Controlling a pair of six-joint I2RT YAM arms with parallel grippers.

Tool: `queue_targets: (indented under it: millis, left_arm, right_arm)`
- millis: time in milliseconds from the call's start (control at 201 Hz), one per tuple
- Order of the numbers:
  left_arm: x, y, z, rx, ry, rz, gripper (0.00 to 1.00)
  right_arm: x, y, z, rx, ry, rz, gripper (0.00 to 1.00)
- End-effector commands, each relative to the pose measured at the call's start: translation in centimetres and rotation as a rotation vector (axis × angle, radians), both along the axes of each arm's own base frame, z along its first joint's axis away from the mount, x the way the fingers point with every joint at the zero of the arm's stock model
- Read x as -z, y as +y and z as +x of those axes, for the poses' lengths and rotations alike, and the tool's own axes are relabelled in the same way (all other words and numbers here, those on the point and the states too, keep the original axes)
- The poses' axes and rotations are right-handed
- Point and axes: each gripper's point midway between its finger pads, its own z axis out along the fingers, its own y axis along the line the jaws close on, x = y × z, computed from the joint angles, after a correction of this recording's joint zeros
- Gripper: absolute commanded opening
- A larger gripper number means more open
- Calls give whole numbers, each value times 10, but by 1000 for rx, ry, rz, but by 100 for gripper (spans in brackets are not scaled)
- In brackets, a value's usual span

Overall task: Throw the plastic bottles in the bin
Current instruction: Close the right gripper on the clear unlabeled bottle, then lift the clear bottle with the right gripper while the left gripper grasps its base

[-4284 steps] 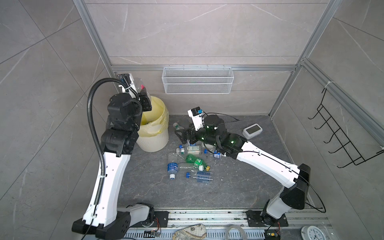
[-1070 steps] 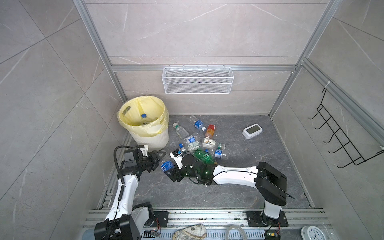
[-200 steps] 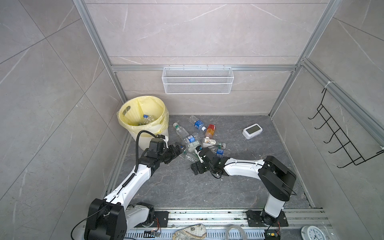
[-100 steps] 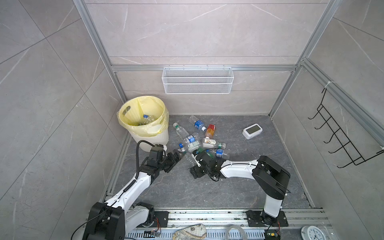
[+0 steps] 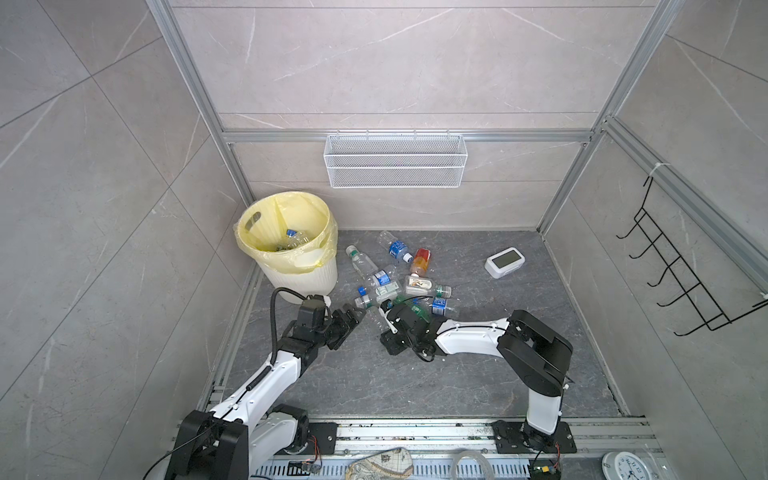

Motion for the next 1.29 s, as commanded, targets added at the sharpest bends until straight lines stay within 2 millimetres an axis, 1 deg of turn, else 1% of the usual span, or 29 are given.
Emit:
queue_targets:
  millis: [0, 199, 274, 373, 513, 622, 742, 836, 926, 1045, 1150, 1284]
  left_arm:
    - [-5, 0, 7, -18, -36, -13, 90]
    - [3, -4, 10, -15, -15, -29, 85]
    - [5, -5, 11, -17, -12, -36, 82]
    - [6, -7, 13, -18, -11, -44, 79]
    - [6, -11, 17, -15, -17, -36, 77]
    - [7, -18, 20, -4, -16, -29, 76]
    - [10, -29, 25, 12, -11, -24, 75]
    - [10, -40, 29, 34, -15, -18, 74]
    - [10, -45, 34, 36, -16, -11, 73]
    - [12, -46, 38, 21, -15, -2, 66]
    - [15, -45, 40, 10, -10, -2, 57]
    - [15, -47, 41, 9, -4, -8, 50]
  right_arm:
    - [-4, 1, -3, -9, -9, -4, 53]
    - [-17, 5, -9, -27, -5, 57, 52]
    - [-22, 7, -12, -39, 1, 87, 52]
    - [-32, 12, -17, -61, -1, 143, 52]
    - [-48, 18, -24, -101, -1, 216, 51]
    - [-60, 21, -30, -126, -3, 269, 51]
    - [-68, 20, -34, -139, -12, 305, 51]
    - [-73, 21, -36, -145, -15, 316, 50]
    - [-76, 21, -38, -154, -11, 328, 49]
    - [-75, 19, -37, -148, -14, 317, 49]
    - [-79, 19, -38, -151, -22, 331, 48]
    - [-80, 22, -40, -163, -13, 342, 49]
